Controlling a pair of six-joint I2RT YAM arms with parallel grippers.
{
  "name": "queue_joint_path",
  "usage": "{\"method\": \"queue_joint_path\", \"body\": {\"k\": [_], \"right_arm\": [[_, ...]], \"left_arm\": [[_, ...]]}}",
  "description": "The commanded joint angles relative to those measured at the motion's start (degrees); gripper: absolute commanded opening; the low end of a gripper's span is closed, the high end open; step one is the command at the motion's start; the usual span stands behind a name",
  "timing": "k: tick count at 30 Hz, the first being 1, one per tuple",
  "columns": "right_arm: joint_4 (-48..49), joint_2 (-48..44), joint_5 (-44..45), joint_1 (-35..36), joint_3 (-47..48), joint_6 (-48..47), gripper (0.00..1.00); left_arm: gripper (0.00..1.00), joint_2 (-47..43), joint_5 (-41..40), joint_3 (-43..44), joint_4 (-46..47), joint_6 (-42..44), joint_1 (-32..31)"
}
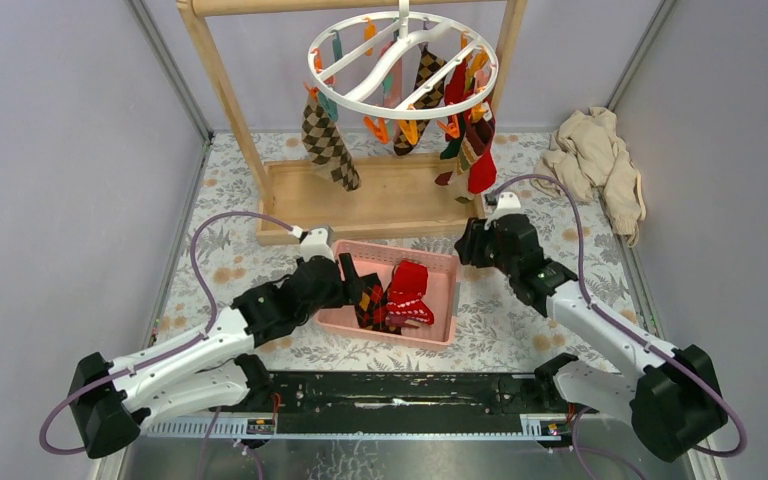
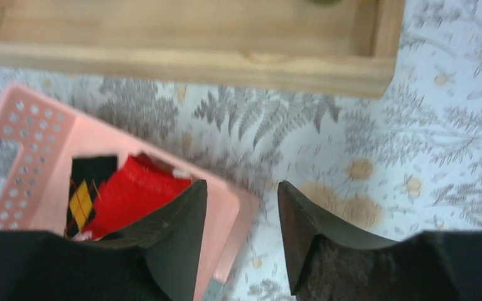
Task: Remove the socks clipped to the hanger
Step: Remove the sock from the hanger.
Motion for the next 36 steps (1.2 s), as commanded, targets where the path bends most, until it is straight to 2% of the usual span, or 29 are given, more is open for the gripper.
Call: {"method": "queue_joint_path", "body": {"k": [1, 5, 7, 12, 16, 24, 31, 36], "right_arm": [[12.97, 2.86, -6.55, -5.83, 3.77, 0.58, 0.56], [18.99, 6.73, -9.12, -8.13, 5.44, 0.74, 0.68], [21.57, 8.22, -10.18, -8.91, 6.27, 0.32, 0.71], [26.11, 10.14, -12.5, -10.94, 8.07, 0.21, 0.74], [21.74, 9.12, -11.16, -11.41, 9.65, 1.49, 0.72], [4.76, -2.62, -5.69, -11.41, 9.14, 3.58, 0.72], [-5.59, -12.55, -7.8, -11.41, 8.09, 6.0, 0.73], [-9.3, -17.71, -7.91, -11.41, 7.44, 6.13, 0.74]], "left_arm": [[0.69, -1.21, -2.79, -1.17, -1.74, -3.64, -2.33], [0.7, -2.14, -3.84, -0.33, -3.19, -5.5, -4.77], [0.75, -2.98, -4.28, 1.07, -3.69, -5.8, -5.8], [0.98, -3.1, -3.79, 5.71, -4.24, -2.93, -7.05], [0.99, -0.31, -4.44, 10.53, -1.15, 4.02, -7.1], [0.99, 11.2, -7.48, 17.31, 15.3, 17.16, -7.02], [0.98, 25.22, -8.91, 23.21, 32.02, 25.8, -4.88], [0.98, 30.25, -7.65, 19.74, 50.58, 32.21, -3.61]]}}
